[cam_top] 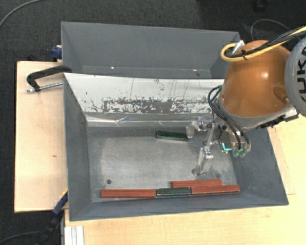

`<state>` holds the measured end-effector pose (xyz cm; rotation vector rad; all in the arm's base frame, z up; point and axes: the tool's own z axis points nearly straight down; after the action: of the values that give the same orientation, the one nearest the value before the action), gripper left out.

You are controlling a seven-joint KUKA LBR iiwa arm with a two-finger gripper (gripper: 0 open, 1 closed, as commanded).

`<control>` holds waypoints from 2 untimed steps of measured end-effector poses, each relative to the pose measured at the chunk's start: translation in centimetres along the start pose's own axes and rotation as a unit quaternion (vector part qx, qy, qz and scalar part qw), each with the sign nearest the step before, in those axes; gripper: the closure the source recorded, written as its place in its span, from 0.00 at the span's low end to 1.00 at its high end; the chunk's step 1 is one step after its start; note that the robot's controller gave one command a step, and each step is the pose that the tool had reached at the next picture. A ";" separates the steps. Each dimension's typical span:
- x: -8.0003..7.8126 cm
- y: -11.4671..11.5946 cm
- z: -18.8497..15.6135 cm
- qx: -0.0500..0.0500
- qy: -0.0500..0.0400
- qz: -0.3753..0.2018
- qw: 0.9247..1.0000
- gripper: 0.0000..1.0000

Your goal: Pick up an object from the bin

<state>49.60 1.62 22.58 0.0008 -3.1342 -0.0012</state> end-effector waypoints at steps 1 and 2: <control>-1.2 -4.5 7.3 0.001 -0.001 -0.042 0.999 0.00; 0.4 -5.7 11.7 0.000 -0.003 -0.082 0.997 0.00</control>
Offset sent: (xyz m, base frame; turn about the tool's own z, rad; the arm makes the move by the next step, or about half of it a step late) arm 0.0119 -0.0433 -0.0699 -0.0875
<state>49.16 -4.12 10.92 0.2587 -3.1290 -0.0012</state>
